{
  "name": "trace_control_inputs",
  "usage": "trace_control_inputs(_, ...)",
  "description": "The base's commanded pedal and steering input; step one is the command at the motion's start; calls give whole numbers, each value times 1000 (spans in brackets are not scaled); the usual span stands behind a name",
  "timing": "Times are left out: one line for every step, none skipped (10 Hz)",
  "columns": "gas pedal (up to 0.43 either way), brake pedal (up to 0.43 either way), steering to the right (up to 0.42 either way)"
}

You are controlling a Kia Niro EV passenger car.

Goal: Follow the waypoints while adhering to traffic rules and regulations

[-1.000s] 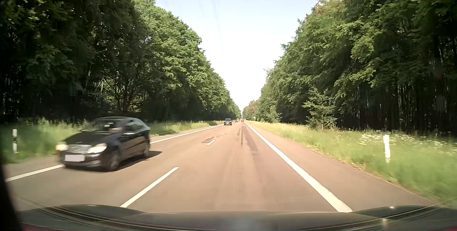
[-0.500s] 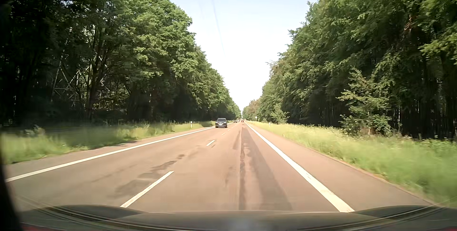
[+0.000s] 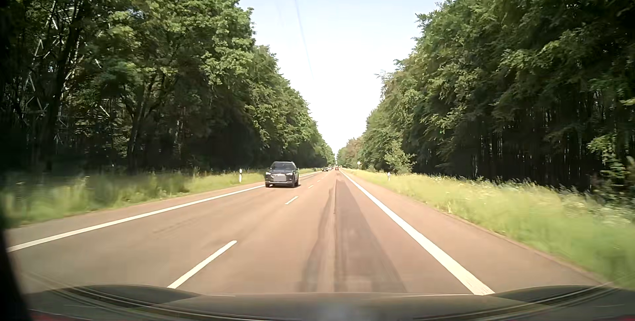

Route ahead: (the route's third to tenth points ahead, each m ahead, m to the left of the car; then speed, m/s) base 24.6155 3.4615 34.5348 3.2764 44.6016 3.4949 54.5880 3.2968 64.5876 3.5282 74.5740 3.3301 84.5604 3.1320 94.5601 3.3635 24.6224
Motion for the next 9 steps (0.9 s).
trace_control_inputs(130, 30, 3)
trace_control_inputs(130, 24, 3)
trace_control_inputs(130, 30, 3)
trace_control_inputs(130, 30, 3)
trace_control_inputs(130, 30, 3)
trace_control_inputs(130, 30, 4)
trace_control_inputs(130, 30, 3)
trace_control_inputs(130, 30, 3)
trace_control_inputs(130, 30, 3)
